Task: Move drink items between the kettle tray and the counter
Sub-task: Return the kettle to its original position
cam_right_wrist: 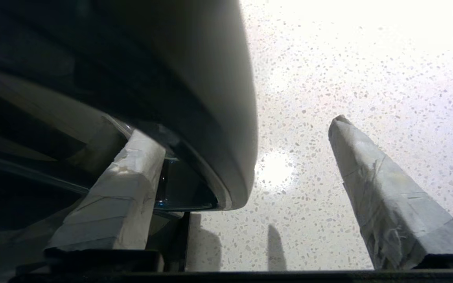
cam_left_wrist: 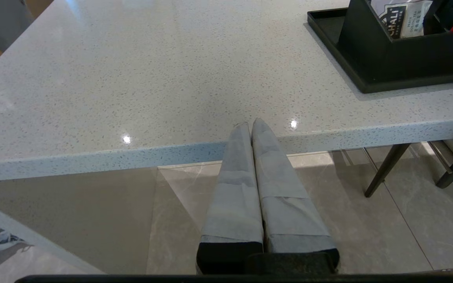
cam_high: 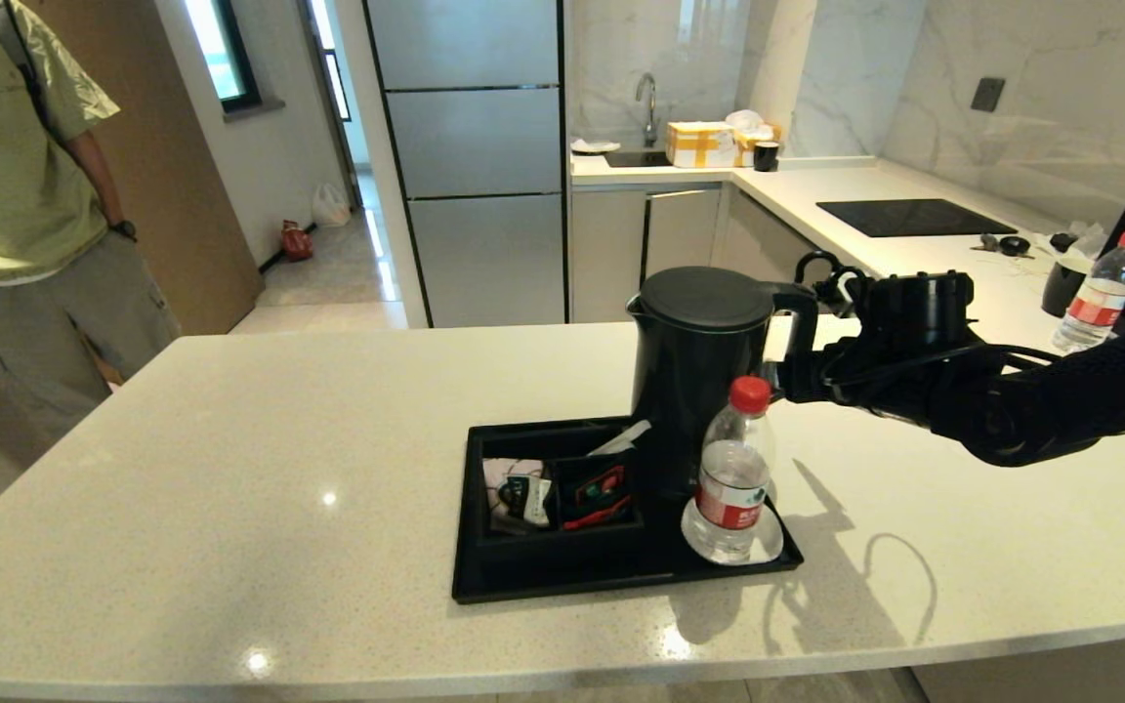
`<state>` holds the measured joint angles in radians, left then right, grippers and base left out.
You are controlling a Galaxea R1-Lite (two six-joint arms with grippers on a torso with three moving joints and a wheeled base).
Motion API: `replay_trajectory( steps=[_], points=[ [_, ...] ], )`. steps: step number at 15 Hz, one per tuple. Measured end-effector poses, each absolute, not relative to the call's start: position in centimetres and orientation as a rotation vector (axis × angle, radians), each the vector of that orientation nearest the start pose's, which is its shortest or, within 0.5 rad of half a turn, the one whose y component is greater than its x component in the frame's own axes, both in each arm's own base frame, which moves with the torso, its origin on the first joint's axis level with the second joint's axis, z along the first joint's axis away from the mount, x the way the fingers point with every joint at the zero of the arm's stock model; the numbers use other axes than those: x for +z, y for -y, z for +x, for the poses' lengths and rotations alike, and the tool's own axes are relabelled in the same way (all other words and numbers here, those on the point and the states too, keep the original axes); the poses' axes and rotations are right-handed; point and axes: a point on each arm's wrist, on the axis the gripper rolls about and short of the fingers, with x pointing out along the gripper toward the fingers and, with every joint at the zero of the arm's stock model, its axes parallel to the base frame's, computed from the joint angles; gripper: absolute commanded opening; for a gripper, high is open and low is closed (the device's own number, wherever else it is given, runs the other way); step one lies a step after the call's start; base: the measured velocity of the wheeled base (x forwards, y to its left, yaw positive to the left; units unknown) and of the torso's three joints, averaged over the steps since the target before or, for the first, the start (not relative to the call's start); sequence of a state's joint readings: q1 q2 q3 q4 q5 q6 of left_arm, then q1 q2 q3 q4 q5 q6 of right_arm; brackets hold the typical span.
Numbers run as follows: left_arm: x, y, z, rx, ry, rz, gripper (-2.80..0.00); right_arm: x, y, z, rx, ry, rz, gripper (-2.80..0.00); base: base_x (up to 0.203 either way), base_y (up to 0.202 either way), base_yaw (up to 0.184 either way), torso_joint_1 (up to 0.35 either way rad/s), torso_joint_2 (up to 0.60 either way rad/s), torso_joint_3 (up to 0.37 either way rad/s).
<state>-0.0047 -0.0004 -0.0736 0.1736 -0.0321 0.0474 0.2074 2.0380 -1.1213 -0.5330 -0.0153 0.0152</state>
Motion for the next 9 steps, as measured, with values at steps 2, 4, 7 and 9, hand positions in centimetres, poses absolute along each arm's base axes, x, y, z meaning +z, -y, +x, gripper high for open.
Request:
replay_trajectory(
  steps=[2, 4, 7, 9],
  points=[
    [7.8, 0.1, -2.9, -0.039, -0.099, 0.046, -2.80, 13.8, -7.9, 38.7, 0.182, -0.383, -0.027, 0.00, 0.000, 0.000, 0.000, 0.000, 0.00, 0.000],
    [7.8, 0.1, -2.9, -0.039, -0.099, 0.046, -2.80, 13.8, -7.7, 38.6, 0.176, -0.385, -0.026, 0.00, 0.000, 0.000, 0.000, 0.000, 0.00, 0.000],
    [7.8, 0.1, -2.9, -0.039, -0.099, 0.046, -2.80, 13.8, -7.2, 38.5, 0.164, -0.387, -0.023, 0.00, 0.000, 0.000, 0.000, 0.000, 0.00, 0.000],
    [7.8, 0.1, -2.9, -0.039, -0.099, 0.046, -2.80, 13.9, -6.7, 38.2, 0.153, -0.394, -0.021, 0.00, 0.000, 0.000, 0.000, 0.000, 0.00, 0.000]
  ],
)
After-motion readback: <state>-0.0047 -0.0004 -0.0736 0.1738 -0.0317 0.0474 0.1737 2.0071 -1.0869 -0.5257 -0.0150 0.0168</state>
